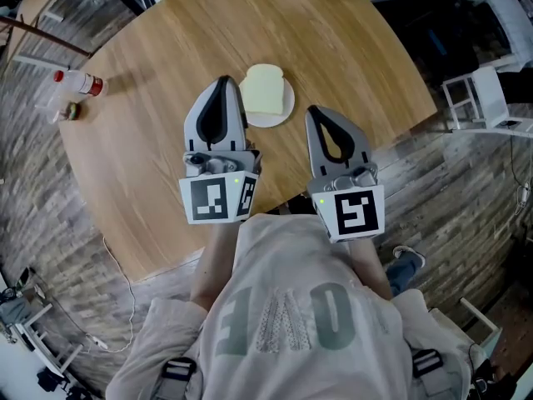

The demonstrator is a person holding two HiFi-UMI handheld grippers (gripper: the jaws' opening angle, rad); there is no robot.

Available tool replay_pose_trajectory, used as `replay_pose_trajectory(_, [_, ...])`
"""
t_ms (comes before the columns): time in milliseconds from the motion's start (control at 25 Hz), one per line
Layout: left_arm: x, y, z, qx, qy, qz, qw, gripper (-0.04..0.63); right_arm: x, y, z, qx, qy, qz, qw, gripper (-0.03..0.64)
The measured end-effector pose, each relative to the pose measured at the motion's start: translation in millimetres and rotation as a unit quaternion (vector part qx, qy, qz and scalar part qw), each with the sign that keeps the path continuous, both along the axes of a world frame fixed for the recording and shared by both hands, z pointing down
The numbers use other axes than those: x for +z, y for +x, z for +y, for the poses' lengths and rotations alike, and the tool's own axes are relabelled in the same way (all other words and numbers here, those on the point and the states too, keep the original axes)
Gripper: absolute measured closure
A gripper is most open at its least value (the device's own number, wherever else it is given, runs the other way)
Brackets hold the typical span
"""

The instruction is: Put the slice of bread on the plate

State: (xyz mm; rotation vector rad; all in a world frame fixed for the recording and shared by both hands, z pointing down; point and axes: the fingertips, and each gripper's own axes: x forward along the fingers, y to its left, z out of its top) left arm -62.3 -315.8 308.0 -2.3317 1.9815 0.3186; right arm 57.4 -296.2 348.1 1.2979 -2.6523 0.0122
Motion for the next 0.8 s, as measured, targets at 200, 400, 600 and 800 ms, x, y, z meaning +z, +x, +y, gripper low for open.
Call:
replay_pose_trajectory(200, [2, 6, 3, -0.001, 0.001, -0.03, 0.9995, 0.588, 1, 1, -2, -0.001, -0.006, -0.006, 1.0, 0.598])
replay_pose_trajectory(400, [0, 4, 1, -0.003, 0.002, -0.036, 0.9993, 0.588, 5, 6, -5, 0.005, -0.005, 0.004, 1.0, 0.598])
replay_pose_trajectory(600, [4, -1, -1, -0.008, -0.004, -0.035, 0.9993, 0.588, 9, 10, -9, 0.008, -0.008, 0.009, 1.0, 0.598])
replay_pose_trajectory(800, [5, -2, -2, -0.009, -0.009, -0.035, 0.9993, 0.588, 11, 12, -9, 0.011, -0.013, 0.007, 1.0, 0.598])
